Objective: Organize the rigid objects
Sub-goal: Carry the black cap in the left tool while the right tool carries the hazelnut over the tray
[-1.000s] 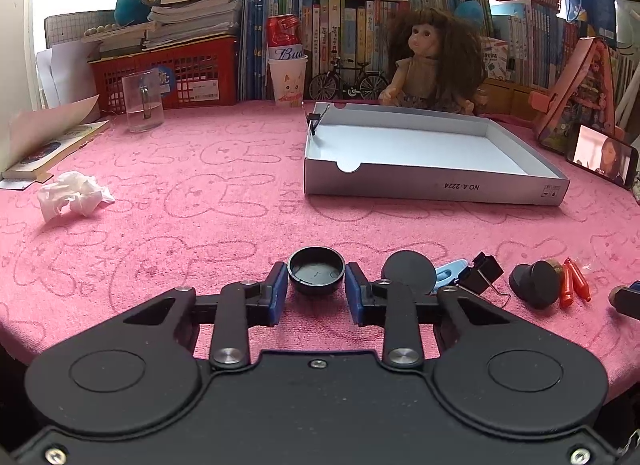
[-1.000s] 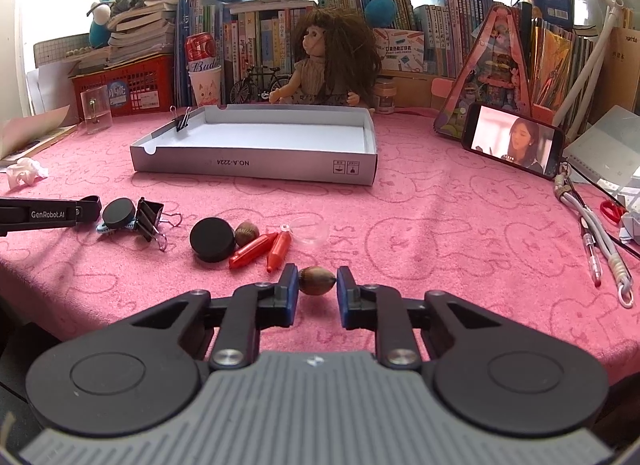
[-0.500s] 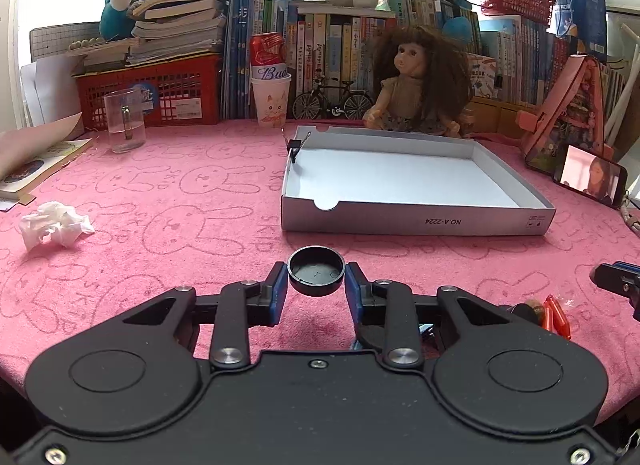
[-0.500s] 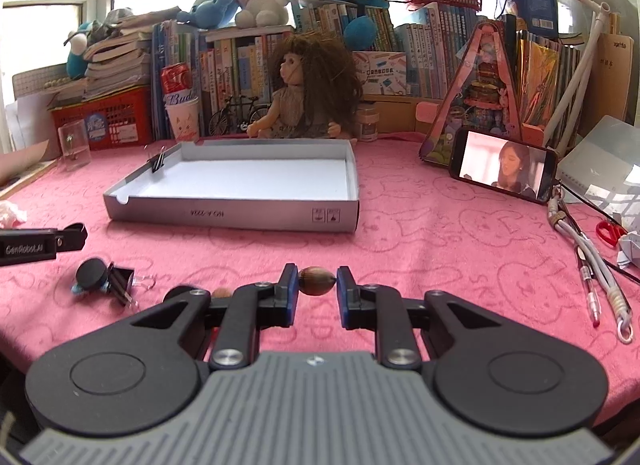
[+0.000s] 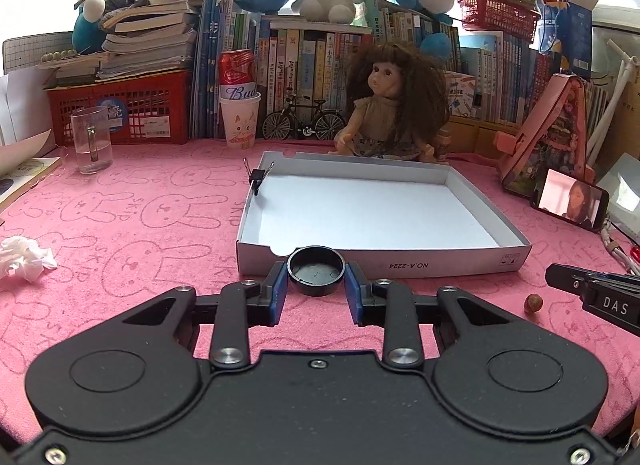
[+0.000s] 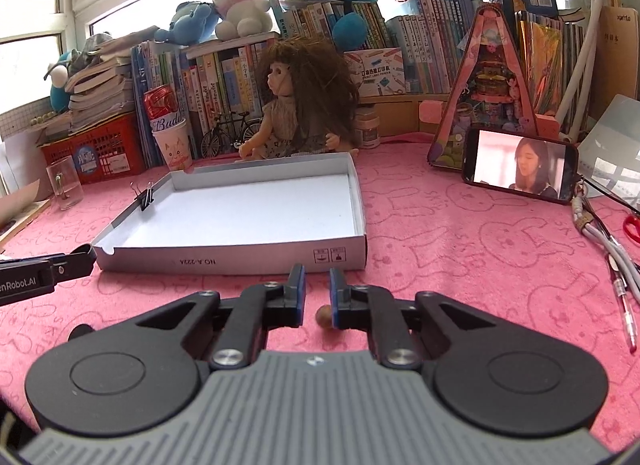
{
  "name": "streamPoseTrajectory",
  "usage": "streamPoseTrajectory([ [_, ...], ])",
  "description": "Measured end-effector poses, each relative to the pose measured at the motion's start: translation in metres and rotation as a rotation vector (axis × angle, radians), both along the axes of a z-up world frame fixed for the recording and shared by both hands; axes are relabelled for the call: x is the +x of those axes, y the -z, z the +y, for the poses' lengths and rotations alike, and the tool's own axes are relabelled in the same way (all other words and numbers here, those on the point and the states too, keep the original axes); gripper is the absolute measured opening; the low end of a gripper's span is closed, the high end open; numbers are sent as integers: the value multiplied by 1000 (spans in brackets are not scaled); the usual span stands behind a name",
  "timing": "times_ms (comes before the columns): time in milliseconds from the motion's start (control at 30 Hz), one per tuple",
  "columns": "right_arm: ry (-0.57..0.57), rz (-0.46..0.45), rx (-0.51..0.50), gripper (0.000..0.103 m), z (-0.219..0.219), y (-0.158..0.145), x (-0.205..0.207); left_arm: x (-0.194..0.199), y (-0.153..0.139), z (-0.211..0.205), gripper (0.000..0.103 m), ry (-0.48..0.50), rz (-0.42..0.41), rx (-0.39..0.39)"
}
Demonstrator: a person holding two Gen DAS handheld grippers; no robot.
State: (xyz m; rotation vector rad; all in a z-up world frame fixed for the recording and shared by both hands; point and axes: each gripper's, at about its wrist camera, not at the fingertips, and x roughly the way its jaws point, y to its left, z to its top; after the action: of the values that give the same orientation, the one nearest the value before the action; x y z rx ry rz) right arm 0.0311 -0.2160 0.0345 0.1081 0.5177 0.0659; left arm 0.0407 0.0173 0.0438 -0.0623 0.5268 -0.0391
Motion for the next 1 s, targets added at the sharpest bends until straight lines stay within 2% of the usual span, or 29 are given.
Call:
streamPoseTrajectory([
  [100, -2, 15, 3, 15, 0, 3, 3, 3, 0, -2, 29, 4, 7, -10],
  [200, -8, 26, 15, 22, -4, 9, -4, 1, 4, -2, 29, 6, 12, -5],
  [267, -11, 28, 24, 23, -6, 13, -10, 0, 7, -1, 29, 6, 26, -10],
  [300, -19, 29, 31, 26, -8, 15, -13, 0, 9, 0, 29, 5, 30, -12],
  [333, -21, 34, 30, 39, -9, 16, -14, -1, 10, 0, 29, 4, 33, -11],
  [500, -50, 43, -15, 48, -3, 19, -9, -2, 13, 1, 29, 4, 36, -7],
  [533, -57, 40, -24, 56, 0, 19, -6, -1, 13, 1, 29, 5, 34, -4],
  [600, -74, 36, -40, 61, 4, 20, 1, -1, 13, 0, 29, 8, 29, 2],
  [733, -98, 62, -84, 60, 11, 26, 16, 0, 12, -1, 29, 10, 23, 5],
  [767, -99, 71, -93, 48, 13, 27, 18, 0, 12, -1, 29, 9, 22, 5],
  [833, -88, 89, -105, 34, 14, 31, 23, 1, 12, -1, 29, 9, 21, 4],
  [867, -86, 95, -96, 30, 13, 32, 24, 1, 12, -1, 29, 10, 21, 5],
  [1000, -76, 93, -75, 26, 10, 31, 26, 1, 12, -1, 29, 9, 22, 4],
])
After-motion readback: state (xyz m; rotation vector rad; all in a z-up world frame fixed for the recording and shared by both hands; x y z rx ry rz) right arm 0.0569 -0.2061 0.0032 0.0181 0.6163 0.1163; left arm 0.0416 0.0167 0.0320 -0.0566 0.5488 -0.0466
